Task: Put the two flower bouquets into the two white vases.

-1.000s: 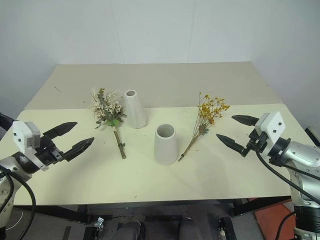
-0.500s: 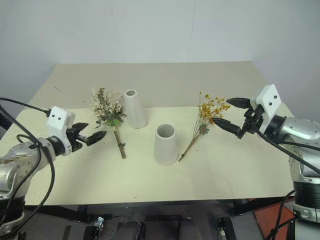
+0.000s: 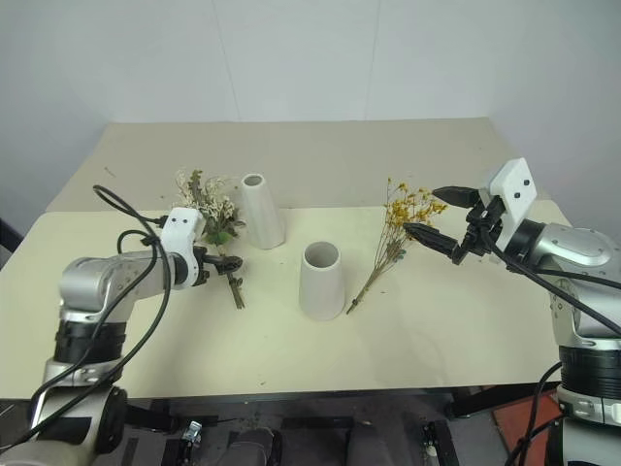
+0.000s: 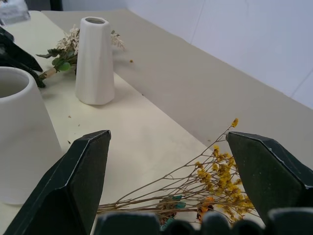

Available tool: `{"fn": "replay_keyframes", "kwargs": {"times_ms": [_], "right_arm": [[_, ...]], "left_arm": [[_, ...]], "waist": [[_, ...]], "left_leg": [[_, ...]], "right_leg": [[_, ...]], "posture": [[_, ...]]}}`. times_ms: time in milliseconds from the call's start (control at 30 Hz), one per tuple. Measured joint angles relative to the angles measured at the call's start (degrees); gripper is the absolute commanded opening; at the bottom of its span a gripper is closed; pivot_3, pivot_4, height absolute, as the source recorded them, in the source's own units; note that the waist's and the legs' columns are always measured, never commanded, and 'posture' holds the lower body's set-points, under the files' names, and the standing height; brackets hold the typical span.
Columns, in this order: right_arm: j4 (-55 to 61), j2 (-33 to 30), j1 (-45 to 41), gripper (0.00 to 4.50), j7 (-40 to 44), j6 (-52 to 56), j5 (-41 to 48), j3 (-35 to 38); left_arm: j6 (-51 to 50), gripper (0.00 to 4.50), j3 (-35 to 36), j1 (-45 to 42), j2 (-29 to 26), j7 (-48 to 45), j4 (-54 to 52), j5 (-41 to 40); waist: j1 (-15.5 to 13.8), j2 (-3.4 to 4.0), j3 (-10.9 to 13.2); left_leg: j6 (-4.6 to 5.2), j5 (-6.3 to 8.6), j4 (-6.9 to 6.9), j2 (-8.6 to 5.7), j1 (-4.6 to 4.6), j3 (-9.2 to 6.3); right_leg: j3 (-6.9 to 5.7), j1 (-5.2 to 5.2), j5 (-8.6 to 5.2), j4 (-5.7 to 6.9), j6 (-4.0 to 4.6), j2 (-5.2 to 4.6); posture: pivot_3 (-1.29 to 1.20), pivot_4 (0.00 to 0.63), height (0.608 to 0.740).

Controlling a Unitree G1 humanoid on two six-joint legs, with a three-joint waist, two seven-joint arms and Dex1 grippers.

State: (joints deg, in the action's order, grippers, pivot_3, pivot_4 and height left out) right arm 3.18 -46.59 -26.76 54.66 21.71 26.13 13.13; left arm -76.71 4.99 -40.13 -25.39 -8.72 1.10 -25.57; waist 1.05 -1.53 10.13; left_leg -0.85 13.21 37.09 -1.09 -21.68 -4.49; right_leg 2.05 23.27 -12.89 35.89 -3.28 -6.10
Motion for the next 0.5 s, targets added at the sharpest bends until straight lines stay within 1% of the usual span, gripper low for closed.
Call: {"fn": "replay_keyframes", "kwargs": {"times_ms": [100, 233, 500], "right_arm": [[0.4, 0.2, 0.8, 4.44, -0.2, 0.0, 0.0, 0.1], [1.4, 0.5, 1.3, 4.50, -0.4, 0.0, 0.2, 0.8], [1.9, 1.2, 2.6, 4.50, -0.9, 0.0, 1.1, 1.0]], "left_arm": [[-3.0, 4.50, -0.4, -2.3, 1.5, 1.6, 1.7, 1.7], [-4.5, 3.67, -0.6, -3.3, 2.4, 2.7, 2.3, 4.0], [-3.2, 1.11, -0.4, -4.1, 0.4, 2.2, 5.4, 7.2]], "waist": [[0.0, 0.00, 0.0], [0.1, 0.00, 0.0], [0.1, 0.00, 0.0]], "left_leg": [[0.00, 0.00, 0.00, -0.01, 0.00, 0.00], [-0.01, 0.00, 0.00, -0.01, 0.03, 0.00], [-0.01, -0.01, 0.00, -0.02, 0.02, 0.00]], "right_leg": [[0.01, 0.01, 0.00, 0.02, 0.00, 0.00], [0.02, 0.01, 0.01, 0.05, -0.01, 0.00], [0.02, 0.01, 0.01, 0.05, -0.01, -0.01]], "posture": [[0.00, 0.150, 0.740], [0.00, 0.150, 0.740], [0.00, 0.150, 0.740]]}}
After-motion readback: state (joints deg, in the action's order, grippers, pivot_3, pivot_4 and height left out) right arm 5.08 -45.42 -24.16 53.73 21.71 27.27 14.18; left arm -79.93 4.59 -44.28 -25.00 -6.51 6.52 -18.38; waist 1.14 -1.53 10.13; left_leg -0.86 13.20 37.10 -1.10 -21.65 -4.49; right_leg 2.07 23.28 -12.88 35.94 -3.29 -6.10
